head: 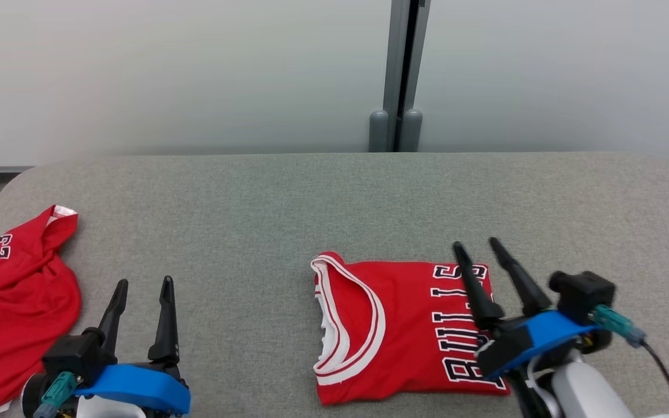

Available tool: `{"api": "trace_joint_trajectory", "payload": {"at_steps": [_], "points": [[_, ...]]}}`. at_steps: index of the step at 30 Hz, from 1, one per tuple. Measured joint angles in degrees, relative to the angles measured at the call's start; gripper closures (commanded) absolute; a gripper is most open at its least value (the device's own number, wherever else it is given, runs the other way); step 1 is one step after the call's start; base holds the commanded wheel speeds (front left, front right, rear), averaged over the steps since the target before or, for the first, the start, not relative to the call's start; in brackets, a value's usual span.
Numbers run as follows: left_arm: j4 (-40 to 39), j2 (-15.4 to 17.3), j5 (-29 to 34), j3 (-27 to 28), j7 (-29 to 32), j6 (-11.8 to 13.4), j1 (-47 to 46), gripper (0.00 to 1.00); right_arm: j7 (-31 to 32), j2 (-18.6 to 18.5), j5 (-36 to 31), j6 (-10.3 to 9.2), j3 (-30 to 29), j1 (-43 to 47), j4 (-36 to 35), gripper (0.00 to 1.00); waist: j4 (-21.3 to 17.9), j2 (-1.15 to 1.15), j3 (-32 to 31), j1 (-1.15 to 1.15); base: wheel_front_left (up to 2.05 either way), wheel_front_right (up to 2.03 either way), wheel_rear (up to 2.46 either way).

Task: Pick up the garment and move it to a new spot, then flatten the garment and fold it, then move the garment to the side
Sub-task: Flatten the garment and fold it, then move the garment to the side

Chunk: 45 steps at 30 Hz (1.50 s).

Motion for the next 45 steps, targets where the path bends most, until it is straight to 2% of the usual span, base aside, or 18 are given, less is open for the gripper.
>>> {"api": "trace_joint_trajectory", "payload": {"at_steps": [5,8,11,18,39,45], "points": [[-0.88,0.16,0.08,0.59,-0.08,0.75,1.44,0.0,3.68,0.25,-7.67,0.0,-13.57,5.78,-7.47,0.0,-1.46,0.0,-1.03,0.0,0.0,0.0,0.0],[-1.18,0.16,0.15,0.55,-0.09,0.77,1.6,0.0,6.38,0.45,-9.8,0.0,-18.07,8.41,-11.13,0.0,-1.76,0.0,-1.51,0.0,0.0,0.0,0.0],[-0.92,0.16,0.31,0.37,-0.09,0.96,2.4,0.0,9.14,0.6,-10.57,0.0,-20.16,10.57,-13.25,0.0,-1.82,0.0,-2.1,-0.01,0.0,0.0,0.0],[0.74,0.52,1.08,-0.36,-0.08,1.31,3.48,0.0,12.93,0.67,-9.51,0.0,-20.75,13.63,-14.36,0.0,-1.98,0.0,-3.44,0.0,0.0,0.0,0.0],[2.42,0.36,1.14,-0.65,-0.16,1.51,3.16,0.0,14.22,0.69,-10.93,0.0,-20.13,14.57,-13.32,0.0,-2.78,-0.01,-3.32,0.0,0.0,0.0,0.0],[1.62,0.46,1.13,-0.54,-0.18,1.83,3.14,0.0,21.21,0.71,-10.58,0.0,-17.74,11.04,-11.85,0.0,-3.26,-0.01,-2.98,0.0,0.0,0.0,0.0]]}}
